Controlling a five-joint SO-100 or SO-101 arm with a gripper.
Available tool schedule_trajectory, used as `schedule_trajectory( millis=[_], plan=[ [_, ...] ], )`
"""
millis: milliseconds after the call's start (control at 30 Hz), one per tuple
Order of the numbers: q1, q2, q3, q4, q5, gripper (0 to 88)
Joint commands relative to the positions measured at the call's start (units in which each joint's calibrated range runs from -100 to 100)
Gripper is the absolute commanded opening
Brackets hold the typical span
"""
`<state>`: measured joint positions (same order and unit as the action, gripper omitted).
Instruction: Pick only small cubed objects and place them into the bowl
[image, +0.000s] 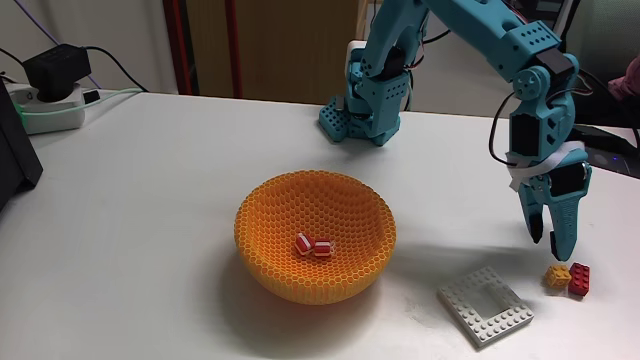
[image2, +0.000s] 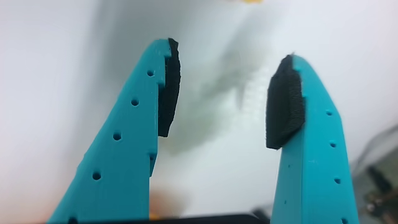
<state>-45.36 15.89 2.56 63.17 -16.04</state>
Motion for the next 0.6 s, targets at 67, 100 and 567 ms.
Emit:
schedule_trajectory(
  millis=[67, 100, 567],
  plan=[
    [-0.22, 2.86, -4.44, -2.88, -1.17, 21.5],
    [-0.40, 3.43, -5.11, -2.88, -1.17, 21.4],
    [-0.22, 10.44, -10.70, -5.83, -2.39, 19.8]
  ],
)
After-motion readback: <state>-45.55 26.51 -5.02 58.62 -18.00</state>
